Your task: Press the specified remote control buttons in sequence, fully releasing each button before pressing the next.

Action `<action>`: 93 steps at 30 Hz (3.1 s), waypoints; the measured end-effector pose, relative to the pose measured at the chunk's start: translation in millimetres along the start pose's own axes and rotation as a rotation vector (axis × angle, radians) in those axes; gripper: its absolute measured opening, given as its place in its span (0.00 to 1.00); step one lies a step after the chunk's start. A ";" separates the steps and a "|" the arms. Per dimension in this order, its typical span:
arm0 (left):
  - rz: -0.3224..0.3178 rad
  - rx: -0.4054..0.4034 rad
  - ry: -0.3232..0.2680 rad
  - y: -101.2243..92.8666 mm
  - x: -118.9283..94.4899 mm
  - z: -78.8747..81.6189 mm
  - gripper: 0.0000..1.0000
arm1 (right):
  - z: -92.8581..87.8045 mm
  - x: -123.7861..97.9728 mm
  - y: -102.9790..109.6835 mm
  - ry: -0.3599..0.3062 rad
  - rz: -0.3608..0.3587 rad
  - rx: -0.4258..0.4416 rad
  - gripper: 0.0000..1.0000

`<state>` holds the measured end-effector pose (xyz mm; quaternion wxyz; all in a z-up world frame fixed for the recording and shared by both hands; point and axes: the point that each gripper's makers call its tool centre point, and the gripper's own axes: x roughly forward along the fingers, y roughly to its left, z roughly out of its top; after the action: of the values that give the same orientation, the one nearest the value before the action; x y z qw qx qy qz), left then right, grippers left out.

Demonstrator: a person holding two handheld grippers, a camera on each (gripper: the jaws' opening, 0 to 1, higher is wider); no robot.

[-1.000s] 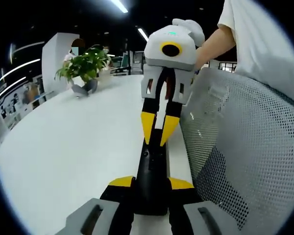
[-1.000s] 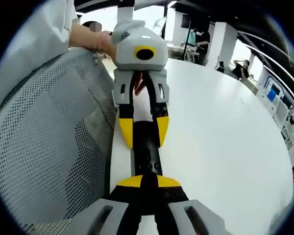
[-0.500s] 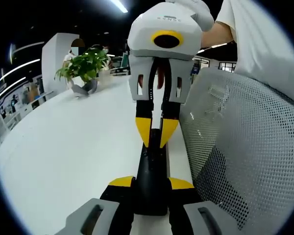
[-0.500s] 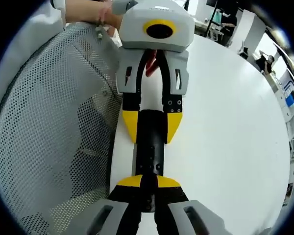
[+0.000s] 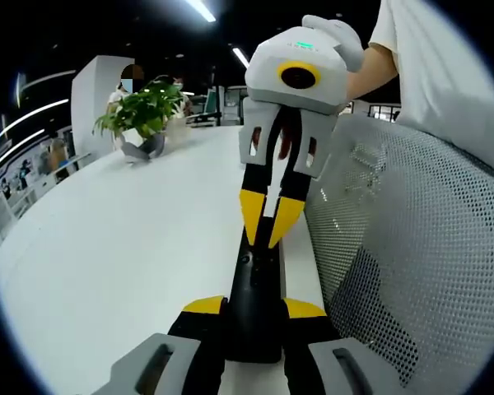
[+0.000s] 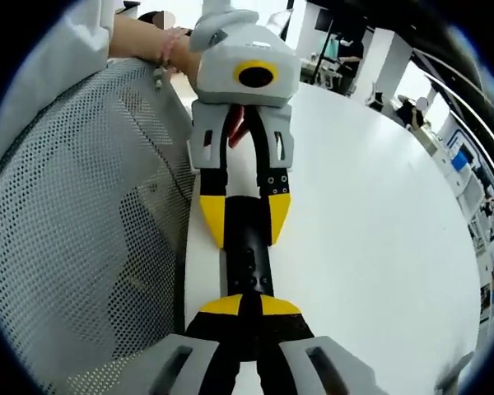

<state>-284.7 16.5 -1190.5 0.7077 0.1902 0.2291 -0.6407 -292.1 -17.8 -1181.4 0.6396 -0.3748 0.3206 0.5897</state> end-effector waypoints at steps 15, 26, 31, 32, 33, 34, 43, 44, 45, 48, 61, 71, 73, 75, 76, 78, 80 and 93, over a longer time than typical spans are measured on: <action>-0.001 0.000 -0.005 0.1 0.0 0.1 0.25 | -0.5 2.0 -3.0 0.082 0.049 -0.008 0.00; 0.000 -0.001 -0.004 -0.6 -0.9 1.3 0.25 | -0.6 1.1 -3.6 0.121 0.152 0.075 0.00; 0.003 -0.002 -0.003 -0.3 -0.7 1.0 0.25 | -4.6 -3.4 -4.7 0.001 0.159 0.223 0.00; 0.003 -0.002 -0.003 -0.3 -0.7 0.9 0.25 | -6.3 -4.4 -5.0 -0.005 0.158 0.232 0.00; 0.003 -0.002 -0.003 -0.3 -0.7 0.8 0.25 | -8.7 -5.9 -5.9 -0.005 0.152 0.236 0.00; 0.003 -0.002 -0.004 -0.2 -0.7 0.7 0.25 | -10.5 -6.4 -5.4 0.004 0.150 0.233 0.00; 0.000 -0.001 -0.006 -0.5 -0.6 0.8 0.25 | -8.9 -2.4 -3.0 0.132 0.054 0.039 0.00; 0.000 0.000 -0.006 -0.6 -0.6 1.0 0.25 | -8.8 -2.1 -2.8 0.135 0.037 0.008 0.00; 0.000 0.000 -0.006 -0.8 -0.7 1.3 0.25 | -8.7 -2.0 -2.1 0.130 0.029 0.000 0.00; 0.000 0.000 -0.006 -1.4 -0.9 2.1 0.25 | -10.5 -3.4 -2.1 0.094 0.018 0.023 0.00; 0.007 -0.011 -0.006 -1.9 -1.1 3.5 0.25 | -19.5 -11.4 -5.0 0.065 0.055 0.125 0.00; 0.001 -0.003 -0.005 -1.8 -0.1 4.1 0.25 | -17.7 -8.4 -6.1 0.105 0.010 0.011 0.00; -0.005 -0.001 -0.005 -1.5 0.5 4.4 0.25 | -17.8 -7.2 -5.2 0.102 0.010 0.016 0.00; -0.002 -0.004 -0.008 -1.9 0.7 4.5 0.25 | -18.1 -7.9 -6.8 0.088 0.013 0.034 0.00; 0.000 -0.004 -0.009 -2.0 0.6 4.6 0.25 | -17.9 -7.9 -7.1 0.077 0.016 0.057 0.00; 0.000 -0.002 -0.007 -2.0 0.6 4.4 0.25 | -17.1 -7.8 -7.8 0.043 0.010 0.116 0.00; 0.000 -0.001 -0.008 -2.1 0.5 4.4 0.25 | -16.3 -8.5 -8.6 -0.015 -0.002 0.207 0.00; -0.001 0.001 -0.009 -2.4 0.6 4.0 0.25 | -8.7 -6.0 -4.5 -0.121 -0.021 0.268 0.00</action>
<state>-286.8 13.5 -1187.5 0.7084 0.1873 0.2257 -0.6420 -287.9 -28.5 -1180.3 0.7081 -0.2533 0.3532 0.5565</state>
